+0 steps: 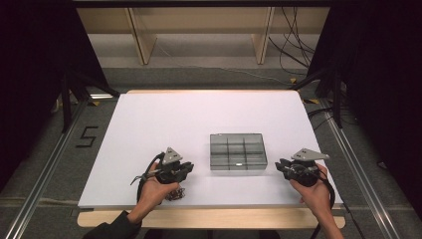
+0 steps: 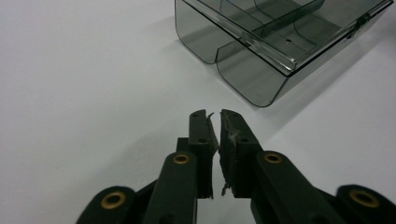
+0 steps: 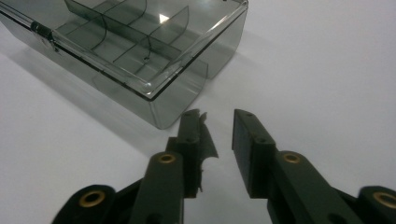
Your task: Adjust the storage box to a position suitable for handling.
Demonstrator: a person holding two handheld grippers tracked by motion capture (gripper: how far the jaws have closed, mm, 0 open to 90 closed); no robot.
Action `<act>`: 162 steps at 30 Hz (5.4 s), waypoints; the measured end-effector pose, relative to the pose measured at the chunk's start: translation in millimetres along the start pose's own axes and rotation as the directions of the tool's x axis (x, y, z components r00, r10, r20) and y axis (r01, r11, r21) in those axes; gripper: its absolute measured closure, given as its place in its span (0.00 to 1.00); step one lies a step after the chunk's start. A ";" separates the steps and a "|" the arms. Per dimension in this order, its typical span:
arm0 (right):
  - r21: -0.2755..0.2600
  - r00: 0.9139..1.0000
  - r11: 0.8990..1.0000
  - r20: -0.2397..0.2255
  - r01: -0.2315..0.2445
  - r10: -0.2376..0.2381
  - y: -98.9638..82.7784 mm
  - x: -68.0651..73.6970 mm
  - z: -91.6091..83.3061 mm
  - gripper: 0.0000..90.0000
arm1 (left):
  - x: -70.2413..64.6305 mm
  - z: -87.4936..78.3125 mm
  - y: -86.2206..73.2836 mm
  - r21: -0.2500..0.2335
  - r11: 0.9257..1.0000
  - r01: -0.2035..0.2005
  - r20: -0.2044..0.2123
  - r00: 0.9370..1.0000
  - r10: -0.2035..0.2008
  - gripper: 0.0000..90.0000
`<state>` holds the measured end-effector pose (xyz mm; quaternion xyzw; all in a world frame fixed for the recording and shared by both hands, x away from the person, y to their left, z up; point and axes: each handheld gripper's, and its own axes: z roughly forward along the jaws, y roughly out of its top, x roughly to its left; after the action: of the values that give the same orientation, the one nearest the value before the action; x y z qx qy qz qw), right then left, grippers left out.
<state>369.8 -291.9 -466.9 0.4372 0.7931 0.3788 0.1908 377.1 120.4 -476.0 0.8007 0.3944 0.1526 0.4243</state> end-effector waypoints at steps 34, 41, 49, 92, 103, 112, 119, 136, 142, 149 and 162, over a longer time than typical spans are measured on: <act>0.015 0.996 0.999 -0.081 0.033 -0.032 17.7 -14.2 48.2 0.98 | -20.5 53.0 31.2 0.095 0.992 -0.084 -0.016 0.996 0.086 0.99; 0.026 0.996 0.999 -0.089 0.021 -0.019 16.5 -11.5 49.8 1.00 | -21.5 51.7 30.8 0.106 0.991 -0.077 -0.009 0.997 0.079 0.99; 0.025 0.995 1.000 -0.101 -0.016 0.019 15.1 -9.2 48.0 1.00 | -24.1 47.5 30.1 0.112 0.991 -0.073 -0.012 0.997 0.075 0.99; 0.003 0.987 1.000 -0.163 -0.008 0.009 -4.1 33.4 25.8 1.00 | -35.5 7.9 -3.1 0.087 0.988 -0.124 -0.018 0.992 0.127 0.99; 0.002 0.983 1.000 -0.184 -0.008 0.008 -11.2 45.6 19.1 1.00 | -35.1 -2.2 -11.2 0.092 0.987 -0.131 -0.025 0.991 0.134 0.99; 0.010 0.981 1.000 -0.194 0.000 0.002 -16.8 55.6 12.4 1.00 | -38.9 -10.3 -18.1 0.088 0.989 -0.123 -0.023 0.992 0.125 0.99; 0.012 0.981 1.000 -0.194 0.009 -0.007 -20.2 60.3 8.3 1.00 | -44.1 -16.3 -23.9 0.081 0.990 -0.116 -0.019 0.993 0.118 1.00; 0.010 0.971 1.000 -0.238 0.012 -0.009 -25.6 65.0 3.8 1.00 | -45.0 -24.7 -30.6 0.078 0.989 -0.123 0.013 0.992 0.122 0.99; 0.011 0.972 1.000 -0.233 0.019 -0.016 -25.2 61.7 3.5 1.00 | -43.0 -25.6 -30.8 0.075 0.990 -0.122 0.016 0.993 0.121 0.87; 0.000 0.976 1.000 -0.220 -0.001 0.001 -27.3 53.4 -7.0 1.00 | -30.2 -41.5 -29.5 0.039 0.997 -0.061 0.004 0.998 0.061 0.70; -0.028 0.973 1.000 -0.232 0.004 -0.011 -38.0 62.7 -26.4 0.98 | -22.6 -67.7 -36.1 0.002 1.000 0.025 0.033 0.999 -0.025 0.48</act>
<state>298.0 -263.4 -477.4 0.3843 0.8064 0.4373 0.1041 305.2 152.9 -462.7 0.7984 0.3976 0.1336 0.4320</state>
